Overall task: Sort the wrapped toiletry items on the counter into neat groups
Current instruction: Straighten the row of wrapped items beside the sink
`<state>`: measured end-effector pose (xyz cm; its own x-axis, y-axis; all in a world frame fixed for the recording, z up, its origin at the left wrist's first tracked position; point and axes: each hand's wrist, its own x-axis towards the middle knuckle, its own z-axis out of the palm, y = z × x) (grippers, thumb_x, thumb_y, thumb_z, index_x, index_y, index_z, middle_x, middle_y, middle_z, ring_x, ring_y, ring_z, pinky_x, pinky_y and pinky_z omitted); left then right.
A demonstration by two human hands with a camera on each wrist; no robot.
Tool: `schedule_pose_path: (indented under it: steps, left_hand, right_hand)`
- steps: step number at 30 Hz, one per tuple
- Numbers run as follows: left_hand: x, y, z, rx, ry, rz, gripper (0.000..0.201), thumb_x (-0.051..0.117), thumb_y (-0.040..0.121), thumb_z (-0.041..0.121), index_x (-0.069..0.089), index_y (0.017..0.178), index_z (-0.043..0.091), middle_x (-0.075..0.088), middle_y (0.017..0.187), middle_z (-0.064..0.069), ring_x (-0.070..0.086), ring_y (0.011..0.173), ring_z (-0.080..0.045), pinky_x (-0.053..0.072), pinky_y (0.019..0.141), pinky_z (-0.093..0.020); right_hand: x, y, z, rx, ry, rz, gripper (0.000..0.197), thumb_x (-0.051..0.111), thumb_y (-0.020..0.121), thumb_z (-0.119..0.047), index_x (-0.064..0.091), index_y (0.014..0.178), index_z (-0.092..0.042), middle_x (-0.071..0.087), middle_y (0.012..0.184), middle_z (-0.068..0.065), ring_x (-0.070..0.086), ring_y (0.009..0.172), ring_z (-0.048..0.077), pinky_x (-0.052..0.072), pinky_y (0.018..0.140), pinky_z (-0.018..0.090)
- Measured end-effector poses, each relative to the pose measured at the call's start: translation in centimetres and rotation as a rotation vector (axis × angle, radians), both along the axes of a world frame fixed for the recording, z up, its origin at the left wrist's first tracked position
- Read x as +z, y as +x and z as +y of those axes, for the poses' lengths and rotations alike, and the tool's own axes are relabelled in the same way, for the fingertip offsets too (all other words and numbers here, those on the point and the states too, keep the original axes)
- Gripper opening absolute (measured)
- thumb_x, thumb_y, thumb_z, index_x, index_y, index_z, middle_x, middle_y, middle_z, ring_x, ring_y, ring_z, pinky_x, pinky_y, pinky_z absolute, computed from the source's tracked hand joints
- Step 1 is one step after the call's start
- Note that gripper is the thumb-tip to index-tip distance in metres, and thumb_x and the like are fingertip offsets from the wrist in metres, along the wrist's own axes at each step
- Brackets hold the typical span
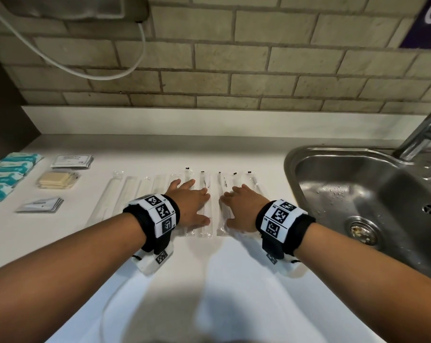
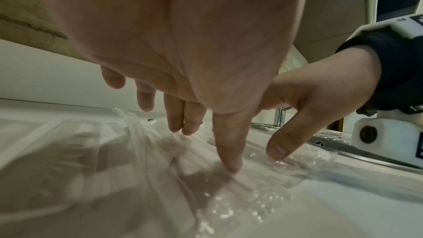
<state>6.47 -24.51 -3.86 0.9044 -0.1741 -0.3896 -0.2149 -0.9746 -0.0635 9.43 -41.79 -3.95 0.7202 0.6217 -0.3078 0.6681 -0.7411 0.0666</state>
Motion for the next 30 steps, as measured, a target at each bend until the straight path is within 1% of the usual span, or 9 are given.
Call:
schedule_pose_path:
  steps: [4, 5, 8, 11, 13, 16, 18, 23, 30]
  left_hand:
    - [0.6, 0.0, -0.2, 0.036, -0.081, -0.045, 0.079, 0.047, 0.085, 0.066, 0.026, 0.151, 0.028, 0.015, 0.161, 0.009, 0.001, 0.15, -0.021, -0.004, 0.117, -0.05]
    - [0.7, 0.1, -0.4, 0.032, -0.104, -0.063, 0.078, 0.048, 0.085, 0.065, 0.027, 0.151, 0.028, 0.016, 0.161, 0.009, 0.001, 0.15, -0.02, -0.004, 0.116, -0.049]
    - [1.0, 0.5, -1.7, -0.009, -0.173, -0.11, 0.071, 0.048, 0.088, 0.061, 0.032, 0.149, 0.028, 0.02, 0.16, 0.011, 0.003, 0.15, -0.019, -0.004, 0.116, -0.048]
    - [1.2, 1.0, -4.1, -0.069, -0.171, -0.13, 0.069, 0.048, 0.088, 0.06, 0.034, 0.147, 0.029, 0.023, 0.16, 0.009, 0.005, 0.15, -0.02, -0.002, 0.117, -0.049]
    - [1.0, 1.2, -5.4, -0.113, -0.132, -0.113, 0.071, 0.046, 0.087, 0.061, 0.033, 0.147, 0.026, 0.023, 0.16, 0.005, 0.004, 0.15, -0.022, -0.002, 0.118, -0.05]
    - [0.2, 1.4, -6.5, -0.128, -0.099, -0.081, 0.079, 0.041, 0.085, 0.067, 0.029, 0.148, 0.022, 0.023, 0.16, 0.0, 0.003, 0.15, -0.022, -0.002, 0.118, -0.051]
    - [-0.3, 1.5, -6.8, -0.132, -0.088, -0.077, 0.082, 0.039, 0.084, 0.069, 0.029, 0.149, 0.021, 0.025, 0.159, 0.0, 0.005, 0.15, -0.021, 0.0, 0.118, -0.05]
    - [-0.7, 1.3, -7.2, -0.134, -0.09, -0.083, 0.082, 0.041, 0.084, 0.07, 0.03, 0.149, 0.021, 0.027, 0.159, 0.002, 0.008, 0.15, -0.019, 0.002, 0.118, -0.049]
    - [-0.4, 1.6, -7.3, -0.114, -0.088, -0.034, 0.082, 0.045, 0.085, 0.067, 0.024, 0.152, 0.023, 0.019, 0.161, 0.003, 0.004, 0.151, -0.019, 0.0, 0.117, -0.05]
  right_hand:
    - [0.6, -0.6, -1.0, -0.039, 0.082, -0.007, 0.071, 0.049, 0.094, -0.038, 0.02, 0.153, -0.01, 0.022, 0.16, 0.009, 0.02, 0.147, 0.027, 0.011, 0.121, 0.04]
    - [0.9, -0.5, -1.5, -0.057, 0.109, -0.019, 0.067, 0.047, 0.095, -0.036, 0.023, 0.152, -0.011, 0.025, 0.159, 0.009, 0.022, 0.146, 0.027, 0.013, 0.122, 0.04]
    - [2.3, 0.7, -3.2, -0.127, 0.116, -0.06, 0.05, 0.043, 0.094, -0.019, 0.04, 0.143, -0.012, 0.044, 0.148, 0.007, 0.04, 0.135, 0.027, 0.029, 0.116, 0.04]
    - [3.3, 2.1, -5.0, -0.243, 0.035, 0.001, 0.052, 0.046, 0.09, -0.008, 0.043, 0.141, -0.014, 0.051, 0.142, 0.007, 0.048, 0.129, 0.027, 0.04, 0.108, 0.038]
    - [3.3, 2.4, -5.8, -0.29, -0.015, 0.069, 0.053, 0.053, 0.09, -0.011, 0.042, 0.142, -0.016, 0.053, 0.14, 0.005, 0.051, 0.127, 0.025, 0.045, 0.104, 0.038]
    - [2.7, 2.2, -6.6, -0.34, -0.045, 0.139, 0.061, 0.064, 0.086, -0.01, 0.042, 0.142, -0.016, 0.054, 0.138, 0.006, 0.053, 0.126, 0.024, 0.047, 0.102, 0.036]
    - [2.2, 2.0, -6.9, -0.346, -0.021, 0.143, 0.059, 0.063, 0.087, -0.009, 0.041, 0.141, -0.013, 0.055, 0.137, 0.008, 0.054, 0.124, 0.025, 0.047, 0.101, 0.035]
    - [1.4, 1.5, -7.1, -0.361, 0.032, 0.152, 0.068, 0.067, 0.087, -0.021, 0.034, 0.145, -0.01, 0.052, 0.139, 0.009, 0.052, 0.126, 0.026, 0.045, 0.102, 0.036]
    - [1.6, 1.4, -6.8, -0.377, 0.076, 0.155, 0.063, 0.07, 0.083, -0.026, 0.043, 0.139, -0.012, 0.055, 0.135, 0.007, 0.053, 0.123, 0.025, 0.047, 0.098, 0.033]
